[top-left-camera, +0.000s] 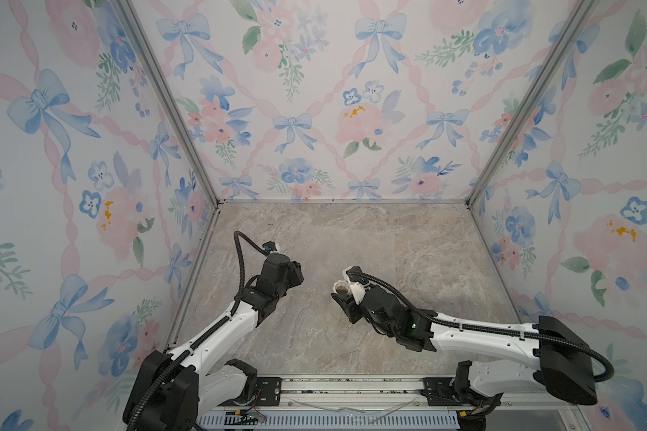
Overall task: Unwrap the vase from the bubble wrap
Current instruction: Adjust the vase at the center of the board.
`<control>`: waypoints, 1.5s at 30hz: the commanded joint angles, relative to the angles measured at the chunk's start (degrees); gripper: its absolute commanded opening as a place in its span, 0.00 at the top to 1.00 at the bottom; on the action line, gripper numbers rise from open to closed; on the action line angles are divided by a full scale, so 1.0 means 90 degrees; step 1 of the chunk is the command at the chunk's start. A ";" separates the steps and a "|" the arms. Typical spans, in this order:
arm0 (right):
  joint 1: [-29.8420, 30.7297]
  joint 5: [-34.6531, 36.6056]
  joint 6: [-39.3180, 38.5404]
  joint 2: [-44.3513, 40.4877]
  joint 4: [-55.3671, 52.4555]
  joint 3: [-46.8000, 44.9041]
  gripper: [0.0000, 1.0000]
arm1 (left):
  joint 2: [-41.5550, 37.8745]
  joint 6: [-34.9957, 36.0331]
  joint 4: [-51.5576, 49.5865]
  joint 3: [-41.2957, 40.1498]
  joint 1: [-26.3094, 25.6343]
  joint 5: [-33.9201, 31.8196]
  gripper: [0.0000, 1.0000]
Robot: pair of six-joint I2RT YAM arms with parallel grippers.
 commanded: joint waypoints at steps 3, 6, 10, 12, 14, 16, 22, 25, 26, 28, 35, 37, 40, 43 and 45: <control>0.0094 0.0162 0.0152 -0.0238 0.0373 -0.0080 1.00 | 0.0092 0.0093 0.0166 0.0188 -0.0049 -0.0027 0.41; 0.0091 0.0163 0.0149 -0.0227 0.0305 -0.0080 1.00 | 0.0117 0.0088 0.0166 0.0199 -0.0059 -0.0028 0.41; 0.0091 0.0171 0.0088 -0.0190 0.0267 -0.0050 0.99 | 0.0129 0.0089 0.0185 0.0188 -0.0067 -0.0031 0.41; 0.0091 0.0191 0.0050 -0.0155 0.0242 -0.0008 0.95 | 0.0127 0.0086 0.0185 0.0178 -0.0060 -0.0032 0.41; 0.0091 0.0201 0.0023 -0.0122 0.0193 0.0038 0.92 | 0.0134 0.0094 0.0188 0.0171 -0.0060 -0.0032 0.41; 0.0091 0.0201 -0.0032 -0.0096 0.0172 0.0084 0.86 | 0.0123 0.0093 0.0185 0.0166 -0.0060 -0.0041 0.41; 0.0019 0.0166 -0.0184 0.0029 0.0014 0.0302 0.79 | 0.0067 0.0094 0.0175 0.0131 -0.0060 -0.0090 0.41; -0.0047 0.0087 -0.0246 0.0113 -0.0083 0.0451 0.79 | 0.0057 0.0094 0.0166 0.0121 -0.0060 -0.0108 0.41; -0.0064 0.0065 -0.0259 0.0140 -0.0097 0.0493 0.78 | 0.0051 0.0092 0.0156 0.0121 -0.0060 -0.0120 0.41; -0.0083 0.0054 -0.0264 0.0153 -0.0087 0.0526 0.78 | 0.0047 0.0104 0.0163 0.0117 -0.0060 -0.0127 0.41; -0.0108 0.0085 -0.0171 0.0091 -0.0055 0.0424 0.77 | -0.0021 0.0141 0.0099 0.0120 -0.0060 -0.0176 0.41; -0.0114 0.0084 -0.0125 0.0061 -0.0072 0.0395 0.74 | -0.0021 0.0138 0.0097 0.0115 -0.0060 -0.0179 0.40; -0.0154 0.0088 -0.0104 -0.0010 -0.0046 0.0328 0.66 | -0.0019 0.0139 0.0097 0.0111 -0.0061 -0.0188 0.40; -0.0189 0.0087 -0.0114 -0.0069 -0.0018 0.0295 0.63 | -0.0012 0.0140 0.0083 0.0125 -0.0060 -0.0181 0.40; -0.0220 0.0093 -0.0117 -0.0105 -0.0004 0.0280 0.63 | -0.0014 0.0143 0.0073 0.0138 -0.0060 -0.0187 0.41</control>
